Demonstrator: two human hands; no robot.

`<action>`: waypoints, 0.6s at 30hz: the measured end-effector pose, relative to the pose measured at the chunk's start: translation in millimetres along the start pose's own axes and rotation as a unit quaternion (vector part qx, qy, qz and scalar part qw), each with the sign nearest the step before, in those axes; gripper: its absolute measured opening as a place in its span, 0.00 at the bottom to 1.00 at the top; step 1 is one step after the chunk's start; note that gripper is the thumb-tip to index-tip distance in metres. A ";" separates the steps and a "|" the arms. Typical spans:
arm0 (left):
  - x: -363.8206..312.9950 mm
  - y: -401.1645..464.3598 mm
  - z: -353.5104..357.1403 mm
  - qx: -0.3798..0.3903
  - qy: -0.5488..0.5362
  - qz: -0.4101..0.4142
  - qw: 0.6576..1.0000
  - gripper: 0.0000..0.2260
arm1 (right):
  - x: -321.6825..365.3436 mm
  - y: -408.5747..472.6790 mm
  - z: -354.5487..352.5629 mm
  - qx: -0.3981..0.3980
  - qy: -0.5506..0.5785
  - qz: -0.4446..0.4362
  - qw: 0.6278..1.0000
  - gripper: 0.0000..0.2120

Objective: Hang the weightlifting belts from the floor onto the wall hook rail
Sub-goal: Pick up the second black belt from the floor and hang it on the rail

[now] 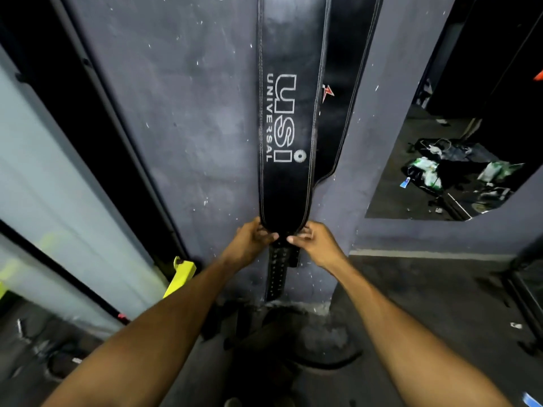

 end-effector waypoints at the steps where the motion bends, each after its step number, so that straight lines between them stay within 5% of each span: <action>1: 4.7 -3.8 1.1 -0.015 0.026 -0.011 1.000 0.06 | -9.5 -2.9 3.1 -0.023 -0.009 0.015 1.000 0.08; 3: 12.6 -7.1 0.3 -0.047 0.075 -0.015 0.996 0.08 | -21.6 -4.9 9.9 -0.056 -0.009 0.026 0.998 0.15; 6: 22.5 -8.8 -2.7 -0.060 0.091 -0.007 0.994 0.06 | -30.5 -4.4 18.3 -0.065 -0.001 0.037 0.997 0.08; 11: 78.3 -25.0 -2.5 -0.052 -0.023 -0.126 0.990 0.10 | -85.3 -10.2 31.0 -0.101 -0.019 0.141 0.985 0.19; 18: 189.2 -50.5 2.8 -0.036 -0.038 -0.266 0.962 0.09 | -165.4 -12.2 81.5 -0.115 -0.020 0.267 0.957 0.14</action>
Point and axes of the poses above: each hand's wrist, its own y-axis towards the middle knuckle, its own z-axis out of the palm, x = y × z, the point moved 1 cm from there along y, towards the middle knuckle, and after that the axes turned 9 degrees about y, right-handed, at the moved point
